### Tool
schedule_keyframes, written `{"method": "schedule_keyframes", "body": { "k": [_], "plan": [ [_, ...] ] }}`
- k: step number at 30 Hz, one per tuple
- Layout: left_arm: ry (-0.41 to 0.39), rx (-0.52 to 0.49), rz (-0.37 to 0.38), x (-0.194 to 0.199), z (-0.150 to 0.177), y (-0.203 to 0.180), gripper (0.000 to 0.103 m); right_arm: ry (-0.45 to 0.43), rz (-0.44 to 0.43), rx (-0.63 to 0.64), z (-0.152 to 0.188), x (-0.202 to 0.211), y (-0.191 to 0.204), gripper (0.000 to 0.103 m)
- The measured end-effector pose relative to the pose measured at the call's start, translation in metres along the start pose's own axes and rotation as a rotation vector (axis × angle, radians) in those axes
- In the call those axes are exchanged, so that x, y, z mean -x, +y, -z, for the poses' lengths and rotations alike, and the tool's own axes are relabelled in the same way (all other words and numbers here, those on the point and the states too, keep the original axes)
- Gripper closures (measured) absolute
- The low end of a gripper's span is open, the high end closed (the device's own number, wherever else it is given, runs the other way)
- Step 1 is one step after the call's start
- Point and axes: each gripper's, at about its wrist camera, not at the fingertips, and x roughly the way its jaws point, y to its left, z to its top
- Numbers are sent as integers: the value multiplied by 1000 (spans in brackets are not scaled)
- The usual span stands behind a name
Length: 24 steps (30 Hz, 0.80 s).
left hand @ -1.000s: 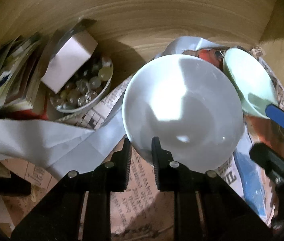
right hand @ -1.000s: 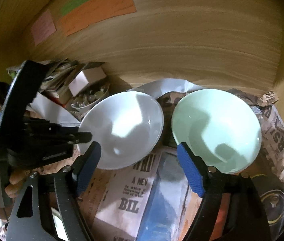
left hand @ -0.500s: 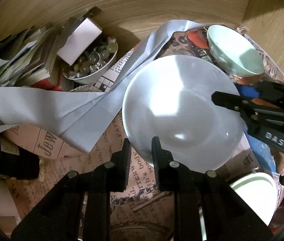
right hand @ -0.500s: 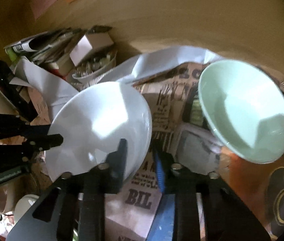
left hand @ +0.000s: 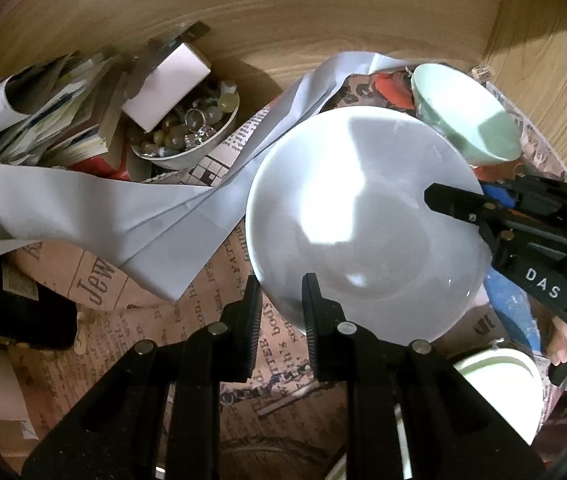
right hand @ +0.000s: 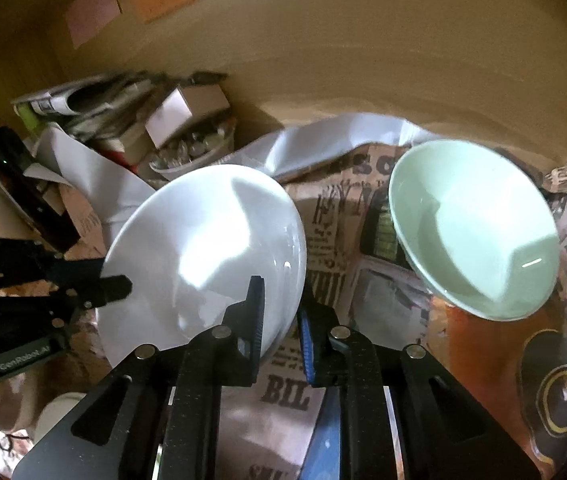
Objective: Organize plates and bowls
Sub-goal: 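Lift the white bowl with both grippers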
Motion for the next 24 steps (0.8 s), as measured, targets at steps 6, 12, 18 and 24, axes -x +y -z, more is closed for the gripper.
{"method": "schedule_keyframes", "body": {
  "k": [6,12,18,24],
  "plan": [
    [-71,33,-2,27,8,5,83,-67,5,22,-3,25,14,89],
    [-146,77,2,59,20,13,83,-114,-16,39,-5,50,32,89],
    [-222,96,-17,88,35,18,83,-160,-23,70,0,69,52,89],
    [-266,115,-35,109,58,23,83,-184,-39,91,6,81,71,89]
  ]
}}
